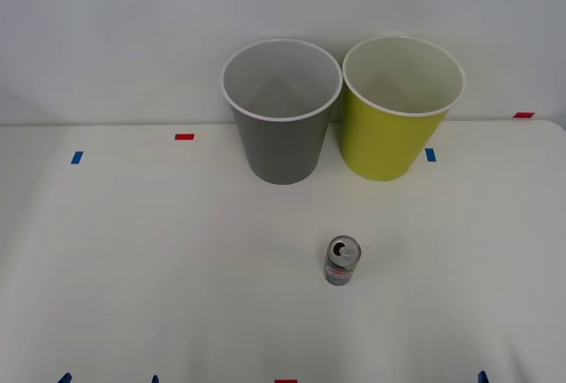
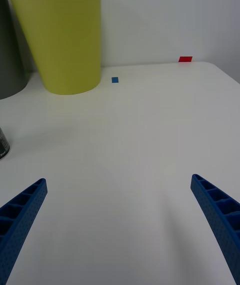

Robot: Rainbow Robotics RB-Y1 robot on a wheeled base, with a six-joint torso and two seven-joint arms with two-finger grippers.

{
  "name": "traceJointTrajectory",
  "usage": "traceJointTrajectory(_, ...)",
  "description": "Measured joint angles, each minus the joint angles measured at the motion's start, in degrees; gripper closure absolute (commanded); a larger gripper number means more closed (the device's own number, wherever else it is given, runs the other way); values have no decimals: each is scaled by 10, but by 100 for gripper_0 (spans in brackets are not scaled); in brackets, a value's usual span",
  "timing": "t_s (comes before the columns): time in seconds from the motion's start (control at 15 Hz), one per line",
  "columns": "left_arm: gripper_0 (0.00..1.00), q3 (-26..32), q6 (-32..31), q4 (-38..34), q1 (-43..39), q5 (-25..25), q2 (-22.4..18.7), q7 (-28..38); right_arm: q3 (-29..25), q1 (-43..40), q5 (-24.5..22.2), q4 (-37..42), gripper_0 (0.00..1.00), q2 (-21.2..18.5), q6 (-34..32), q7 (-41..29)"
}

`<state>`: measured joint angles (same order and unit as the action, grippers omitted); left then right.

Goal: Put cans in the gray bin and PET bottles in the light green bin.

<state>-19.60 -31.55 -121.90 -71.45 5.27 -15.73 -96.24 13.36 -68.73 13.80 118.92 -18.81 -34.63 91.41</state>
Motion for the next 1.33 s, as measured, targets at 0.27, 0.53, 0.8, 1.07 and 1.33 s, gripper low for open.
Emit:
traceJointTrajectory(0.27,0,0,0,0,0,0,0,0,0,0,0,0,0,0,0,0)
traceJointTrajectory(0.53,0,0,0,0,0,0,0,0,0,0,0,0,0,0,0,0)
traceJointTrajectory(0.8,0,0,0,0,0,0,0,0,0,0,0,0,0,0,0,0)
traceJointTrajectory(1.07,0,0,0,0,0,0,0,0,0,0,0,0,0,0,0,0)
traceJointTrajectory(1.33,0,0,0,0,0,0,0,0,0,0,0,0,0,0,0,0)
